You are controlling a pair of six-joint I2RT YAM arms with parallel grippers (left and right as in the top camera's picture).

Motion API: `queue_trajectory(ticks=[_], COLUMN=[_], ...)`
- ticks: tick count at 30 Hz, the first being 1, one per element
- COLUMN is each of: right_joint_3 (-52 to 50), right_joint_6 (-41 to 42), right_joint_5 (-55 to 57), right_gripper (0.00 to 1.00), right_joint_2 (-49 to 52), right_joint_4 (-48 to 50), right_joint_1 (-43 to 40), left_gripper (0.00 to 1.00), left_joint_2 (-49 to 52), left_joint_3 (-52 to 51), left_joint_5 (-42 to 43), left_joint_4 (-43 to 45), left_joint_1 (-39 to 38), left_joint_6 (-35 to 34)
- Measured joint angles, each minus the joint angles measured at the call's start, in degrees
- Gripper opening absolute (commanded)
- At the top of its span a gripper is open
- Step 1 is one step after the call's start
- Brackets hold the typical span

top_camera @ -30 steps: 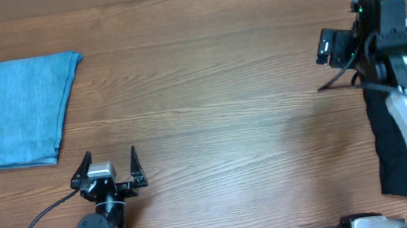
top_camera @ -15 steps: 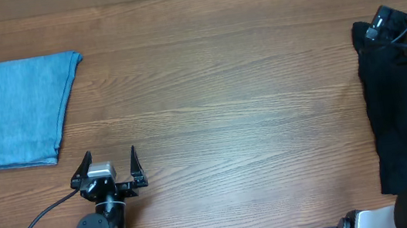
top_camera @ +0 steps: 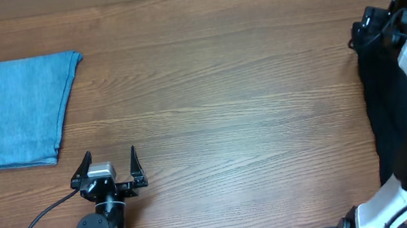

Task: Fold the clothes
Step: 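Reach the right gripper to the black shorts pile and grasp them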

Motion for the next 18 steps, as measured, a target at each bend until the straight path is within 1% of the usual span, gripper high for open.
queue_trajectory(ticks=[2,7,9,10,14,18], right_joint_3=[0.0,0.0,0.0,0.0,0.0,0.0], right_joint_6=[-1.0,-2.1,-2.8,-4.0,-6.8,-7.7], right_joint_5=[0.5,0.9,0.9,1.0,2.9,3.6], right_gripper=[0.87,0.87,0.87,0.87,0.87,0.87], right_joint_2=[2.8,8.9,10.3,13.1,17.3,17.8], right_joint_4=[5.4,15.0,16.6,18.7,22.5,24.3], right_joint_1=[0.0,0.2,0.4,1.2,2.4,2.3], left_gripper=[1.0,1.0,1.0,1.0,1.0,1.0], left_joint_2=[0.0,0.0,0.0,0.0,0.0,0.0], left_joint_3=[0.0,0.0,0.0,0.0,0.0,0.0], left_joint_5=[0.0,0.0,0.0,0.0,0.0,0.0], left_joint_4=[0.0,0.0,0.0,0.0,0.0,0.0], left_joint_1=[0.0,0.0,0.0,0.0,0.0,0.0], left_joint_6=[0.0,0.0,0.0,0.0,0.0,0.0])
